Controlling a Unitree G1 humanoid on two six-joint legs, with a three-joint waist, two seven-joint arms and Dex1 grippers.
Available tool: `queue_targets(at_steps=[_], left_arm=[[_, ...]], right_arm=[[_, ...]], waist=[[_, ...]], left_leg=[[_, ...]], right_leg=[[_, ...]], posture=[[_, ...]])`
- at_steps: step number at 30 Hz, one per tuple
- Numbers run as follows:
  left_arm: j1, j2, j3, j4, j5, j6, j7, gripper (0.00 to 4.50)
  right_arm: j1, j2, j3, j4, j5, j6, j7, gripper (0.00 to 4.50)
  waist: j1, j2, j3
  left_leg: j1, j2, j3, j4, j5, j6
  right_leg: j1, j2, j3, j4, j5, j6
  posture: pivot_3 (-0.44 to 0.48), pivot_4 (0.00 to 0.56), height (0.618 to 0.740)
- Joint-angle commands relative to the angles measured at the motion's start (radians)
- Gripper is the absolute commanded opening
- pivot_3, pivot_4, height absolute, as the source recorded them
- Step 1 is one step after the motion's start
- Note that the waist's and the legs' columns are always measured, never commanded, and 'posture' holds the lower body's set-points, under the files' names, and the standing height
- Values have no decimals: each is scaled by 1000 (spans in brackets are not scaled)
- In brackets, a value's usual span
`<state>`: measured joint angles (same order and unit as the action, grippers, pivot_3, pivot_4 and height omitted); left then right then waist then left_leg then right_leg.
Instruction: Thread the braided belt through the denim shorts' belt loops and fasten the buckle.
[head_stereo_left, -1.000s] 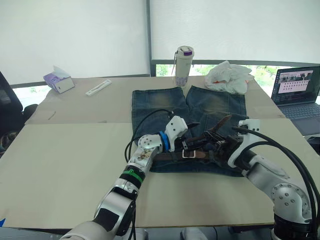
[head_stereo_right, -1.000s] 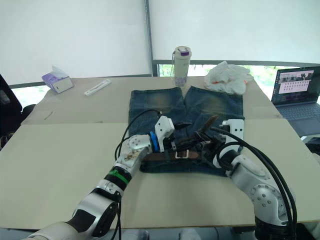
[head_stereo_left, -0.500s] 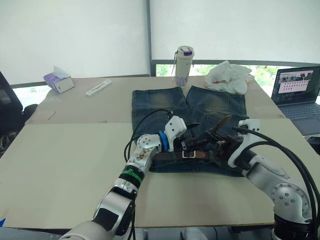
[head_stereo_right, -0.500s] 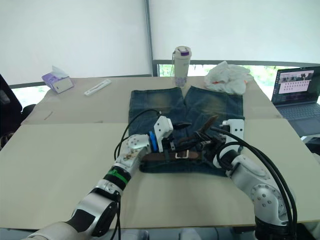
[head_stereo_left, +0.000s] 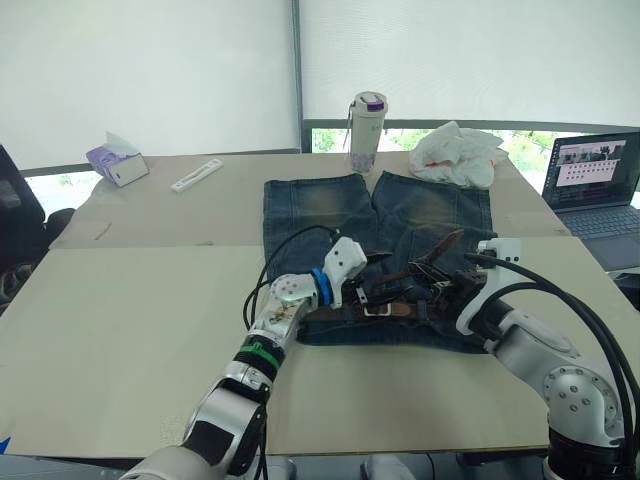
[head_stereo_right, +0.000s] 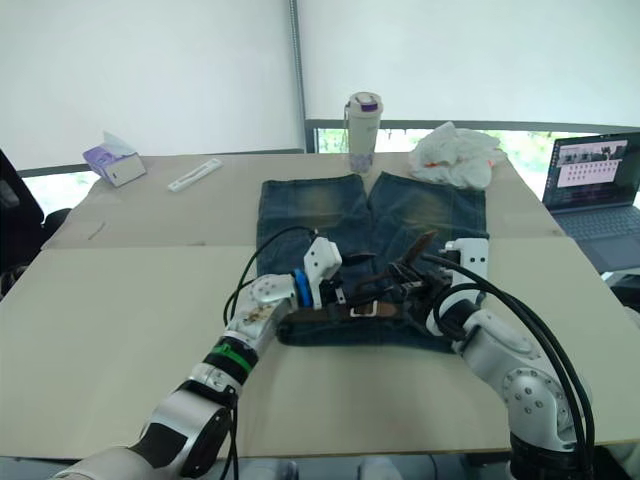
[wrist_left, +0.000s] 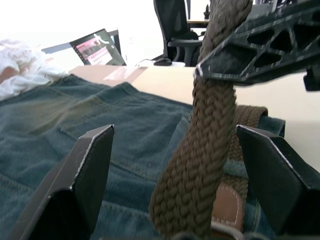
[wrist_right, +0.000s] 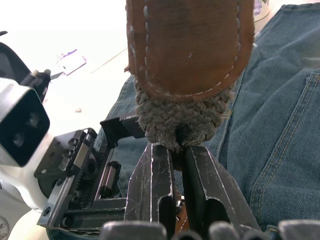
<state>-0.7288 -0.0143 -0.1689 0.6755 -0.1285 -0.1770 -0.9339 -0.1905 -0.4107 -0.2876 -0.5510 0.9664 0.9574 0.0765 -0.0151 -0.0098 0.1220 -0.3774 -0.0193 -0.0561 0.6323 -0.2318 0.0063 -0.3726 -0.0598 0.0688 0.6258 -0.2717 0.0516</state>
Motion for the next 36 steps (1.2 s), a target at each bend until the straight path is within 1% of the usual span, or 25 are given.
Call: queue_targets(at_steps=[1, 4, 5, 8, 11, 15, 16, 19, 22, 27, 28, 31, 32, 36], left_arm=[[4, -2, 16, -64, -41, 2, -18, 3915], [9, 1, 13, -71, -37, -1, -9, 3915], [10, 1, 12, -72, -37, -3, -8, 3735], [7, 0, 12, -68, -35, -10, -2, 3735], [2, 5, 0, -61, 0, -32, 34, 3735], [14, 4, 1, -75, -16, -13, 23, 3735], [17, 6, 1, -78, -15, -16, 26, 4069], [20, 8, 3, -77, -11, -24, 36, 4069], [12, 9, 4, -63, 8, -39, 74, 4069], [4, 4, -11, -53, 15, -52, 64, 4069], [4, 1, -15, -54, 15, -57, 60, 3864], [12, -3, -26, -60, 5, -61, 29, 3864], [13, -3, -27, -61, 5, -60, 29, 3625], [12, -3, -30, -55, 11, -58, 33, 3625]], right_arm=[[-23, -5, -11, -13, 19, -15, 1, 0], [-24, -4, -7, -10, 15, -16, 3, 0], [-24, -4, -5, -9, 14, -16, 4, 0], [-26, -3, -3, -7, 13, -17, 5, 0], [-28, -3, -3, -6, 12, -18, 5, 0], [-29, -2, -3, -4, 9, -18, 5, 0], [-29, -2, -2, -4, 8, -18, 5, 0], [-29, -2, 0, -3, 6, -20, 8, 0], [-29, -2, 2, -2, 5, -20, 9, 0], [-32, -2, 8, -3, 3, -21, 13, 0], [-32, -2, 8, -3, 2, -21, 12, 0], [-33, -1, 8, -4, 0, -22, 9, 0], [-34, -1, 8, -4, 1, -22, 9, 0], [-31, -1, 5, -7, 6, -25, 14, 0]], waist=[[0, 0, 0], [0, 0, 0], [0, 0, 0], [-1, 0, 0], [-1, 0, 0], [0, 0, 0], [0, 0, 0], [-1, 0, 0], [0, 0, 0], [0, 0, 0], [0, 0, 0], [0, 0, 0], [0, 0, 0], [-1, 0, 1]], left_leg=[[0, 0, 0, 0, 0, 0], [0, 0, 0, 0, 0, 0], [0, 0, 0, 0, 0, 0], [0, 0, 0, 0, 0, 0], [0, 0, 0, 0, 0, 0], [0, 0, 0, 0, 0, 0], [0, 0, 0, 0, 0, 0], [0, 0, 0, 0, 0, 0], [0, 0, 0, 0, 0, 0], [0, 0, 0, 0, 0, 0], [0, 0, 0, 0, 0, 0], [0, 0, 0, 0, 0, 0], [0, 0, 0, 0, 0, 0], [0, 0, 0, 0, 0, 0]], right_leg=[[0, 0, 0, 0, 0, 0], [0, 0, 0, 0, 0, -1], [0, 0, 0, 0, 0, -1], [0, 0, 0, 0, 0, 0], [0, 0, 0, 0, 0, 0], [0, 0, 0, 0, 0, 0], [0, 0, 0, 0, 0, 0], [0, 0, 0, 0, 0, 0], [0, 0, 0, 0, 0, 0], [0, 0, 0, 0, 0, 0], [0, 0, 0, 0, 0, 0], [0, 0, 0, 0, 0, 0], [0, 0, 0, 0, 0, 0], [0, 0, 0, 0, 0, 0]], posture=[[0, 150, 740], [0, 150, 740], [0, 150, 740], [0, 150, 740], [0, 150, 740], [0, 150, 740], [0, 150, 740], [0, 150, 740], [0, 150, 740], [0, 150, 740], [0, 150, 740], [0, 150, 740], [0, 150, 740], [0, 150, 740]])
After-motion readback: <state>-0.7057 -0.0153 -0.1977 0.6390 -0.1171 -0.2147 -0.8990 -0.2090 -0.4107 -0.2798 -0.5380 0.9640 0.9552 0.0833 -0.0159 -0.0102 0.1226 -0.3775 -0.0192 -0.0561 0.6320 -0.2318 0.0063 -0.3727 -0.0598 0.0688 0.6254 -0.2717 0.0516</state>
